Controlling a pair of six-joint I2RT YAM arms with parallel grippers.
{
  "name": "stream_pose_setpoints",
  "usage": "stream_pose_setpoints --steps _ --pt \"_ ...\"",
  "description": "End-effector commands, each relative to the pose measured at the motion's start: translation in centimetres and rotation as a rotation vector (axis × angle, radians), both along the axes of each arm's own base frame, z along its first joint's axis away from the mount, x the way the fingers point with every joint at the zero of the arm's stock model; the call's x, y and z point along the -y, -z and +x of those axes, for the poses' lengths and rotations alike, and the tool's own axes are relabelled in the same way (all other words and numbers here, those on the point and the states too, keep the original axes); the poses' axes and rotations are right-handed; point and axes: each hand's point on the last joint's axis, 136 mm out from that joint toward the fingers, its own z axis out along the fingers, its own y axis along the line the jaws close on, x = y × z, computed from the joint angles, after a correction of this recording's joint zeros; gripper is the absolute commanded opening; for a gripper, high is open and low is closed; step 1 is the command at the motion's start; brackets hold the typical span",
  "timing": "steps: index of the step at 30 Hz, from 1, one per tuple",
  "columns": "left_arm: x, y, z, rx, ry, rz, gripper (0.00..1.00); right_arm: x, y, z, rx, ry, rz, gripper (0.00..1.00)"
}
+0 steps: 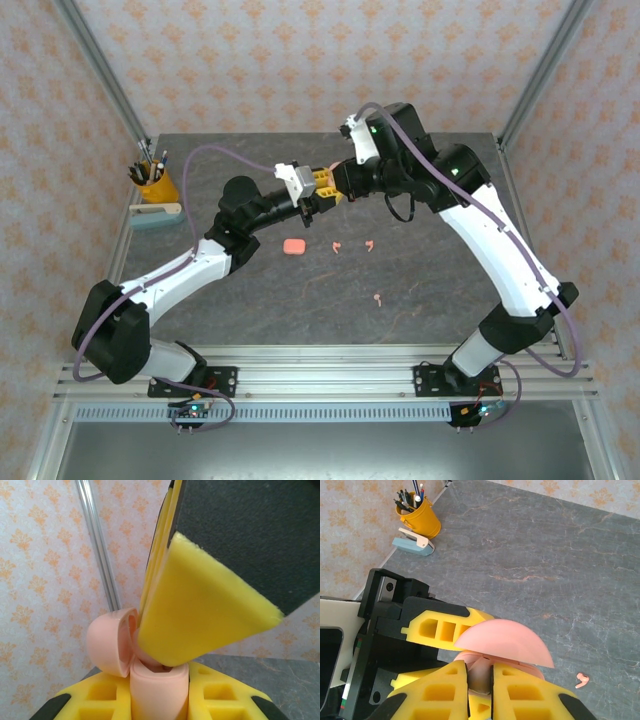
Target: Insert the wireless bluetooth earbuds into the charging case
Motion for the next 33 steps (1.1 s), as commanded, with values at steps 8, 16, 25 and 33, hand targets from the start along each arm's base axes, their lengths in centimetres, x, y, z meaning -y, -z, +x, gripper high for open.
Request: stream_pose_setpoints --steps 8,16,25,33 --pt "-0.1 -3.9 -1.4 0.091 0.022 -0.066 0.00 2.6 -2.7 0.9 0.109 0.129 0.020 0.14" --pt "0.0 -3.5 -1.2 0.076 0.023 -0.063 0.00 3.2 -3.8 0.9 0.140 0.159 0.042 0.14" --pt "0.1 -3.2 -1.0 0.065 0.022 -0.059 0.00 4.1 -4.7 1.2 0.159 0.189 0.067 0.13" --pt "0.2 -3.3 -0.9 0.063 0.017 -0.057 0.00 3.5 -4.0 0.9 0.120 0.158 0.083 0.13"
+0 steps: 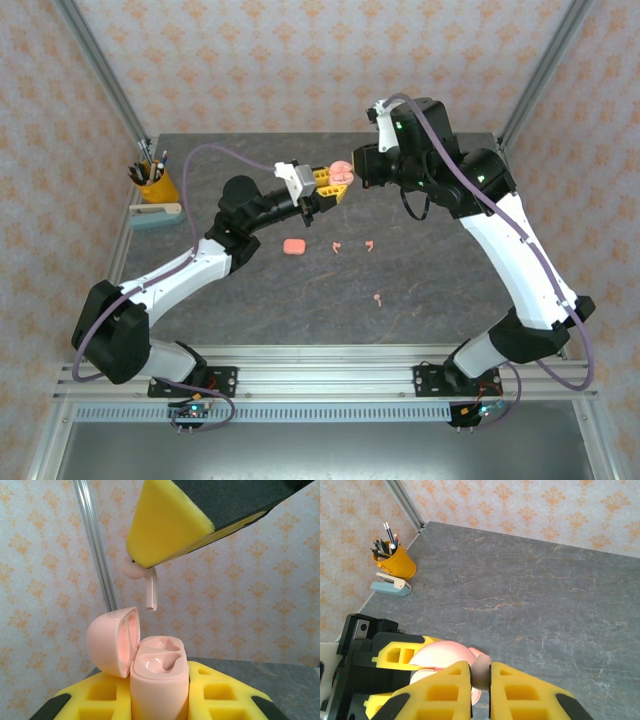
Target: Insert the wireless bluetooth earbuds into the charging case
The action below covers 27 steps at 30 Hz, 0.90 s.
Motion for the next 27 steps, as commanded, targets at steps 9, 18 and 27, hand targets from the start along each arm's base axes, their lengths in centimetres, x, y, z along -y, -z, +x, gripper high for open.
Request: stream_pose_setpoints --steps 9,18,27 --pt "0.3 -2.8 -0.4 0.055 0.007 -0.043 0.00 -1.0 0.4 -0.6 -0.032 -0.047 0.055 0.13" --pt "0.5 -2.7 0.0 0.051 0.000 -0.040 0.00 -1.5 1.2 -1.1 -0.066 -0.078 0.060 0.13" --pt "0.6 -2.8 0.2 0.046 -0.001 -0.037 0.00 -1.9 2.4 -1.7 -0.095 -0.127 0.025 0.13"
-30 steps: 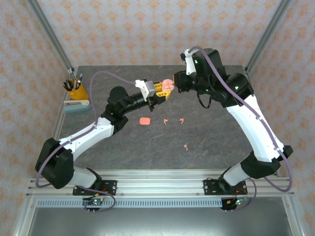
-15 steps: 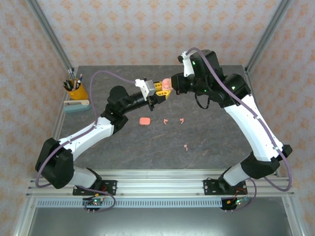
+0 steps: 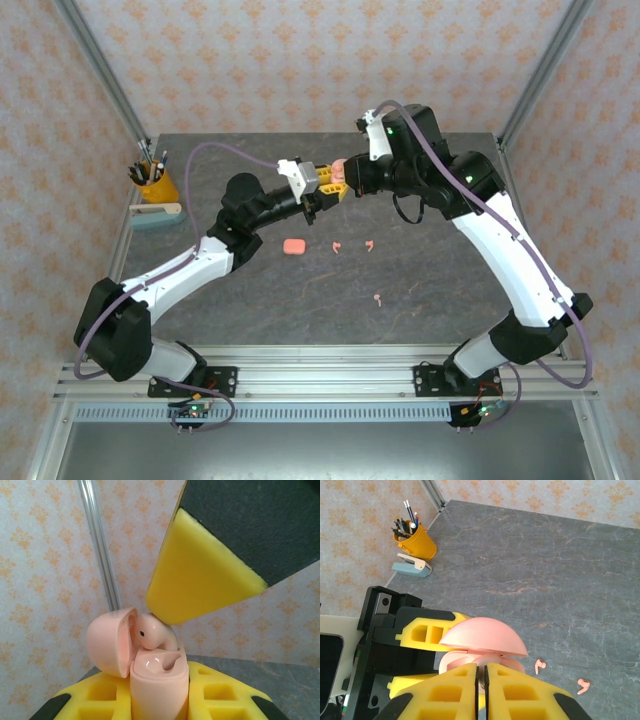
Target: Insert the wireless bluetooth earbuds into the charging case
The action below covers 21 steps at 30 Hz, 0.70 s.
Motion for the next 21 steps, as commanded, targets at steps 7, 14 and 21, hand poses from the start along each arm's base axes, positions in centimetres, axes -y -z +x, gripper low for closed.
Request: stream_pose_setpoints --steps 7,14,21 --pt "0.3 -2.8 -0.4 0.060 0.012 -0.041 0.00 1.4 0.1 0.1 0.019 0.045 -0.047 0.33" --pt "0.3 -2.6 -0.4 0.056 0.011 -0.035 0.00 3.2 -2.8 0.5 0.058 0.114 0.047 0.42" --pt "0.3 -2.5 -0.4 0.054 0.011 -0.034 0.00 2.6 -3.4 0.2 0.038 0.100 0.095 0.56"
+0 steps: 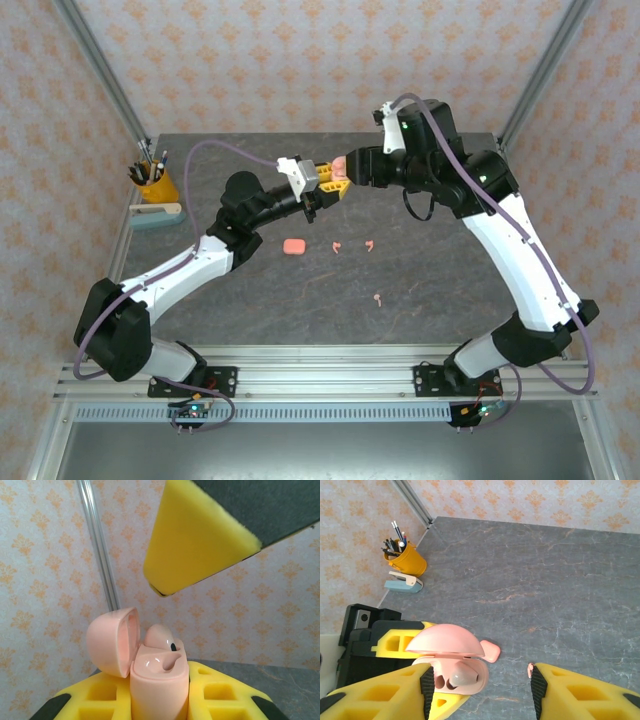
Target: Insert the wireless bluetooth earbuds into the charging case
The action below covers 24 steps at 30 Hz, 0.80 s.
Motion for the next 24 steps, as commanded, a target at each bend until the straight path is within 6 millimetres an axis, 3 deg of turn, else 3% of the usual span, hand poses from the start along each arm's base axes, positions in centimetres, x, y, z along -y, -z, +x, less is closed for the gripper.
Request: stream_pose_setpoints --steps 1,6,8,11,15,18,24 --pt "0.3 -1.8 -0.5 0.041 0.010 -0.027 0.00 0.3 -2.1 -0.6 0.033 0.008 0.060 0.56" --pt "0.2 -1.8 -0.5 0.045 0.006 -0.027 0.00 0.5 -1.9 -0.3 0.019 0.027 0.073 0.49" --pt "0.1 -1.8 -0.5 0.053 0.004 -0.032 0.00 0.6 -1.9 -0.3 0.008 0.030 0.084 0.35" --pt "0.1 -1.5 -0.5 0.055 -0.001 -0.026 0.00 0.8 -1.5 -0.4 -0.005 0.043 0.101 0.22" --pt "-0.1 -1.1 -0.6 0.058 -0.010 -0.021 0.00 2.8 -0.1 -0.2 -0.031 0.143 0.126 0.21" --pt "-0.2 -0.6 -0.6 0.052 -0.018 -0.013 0.00 4.9 3.2 0.0 -0.102 0.245 0.117 0.24" --pt "-0.5 -0.3 -1.0 0.045 -0.023 -0.013 0.00 7.1 13.8 -1.4 -0.317 0.347 0.032 0.38"
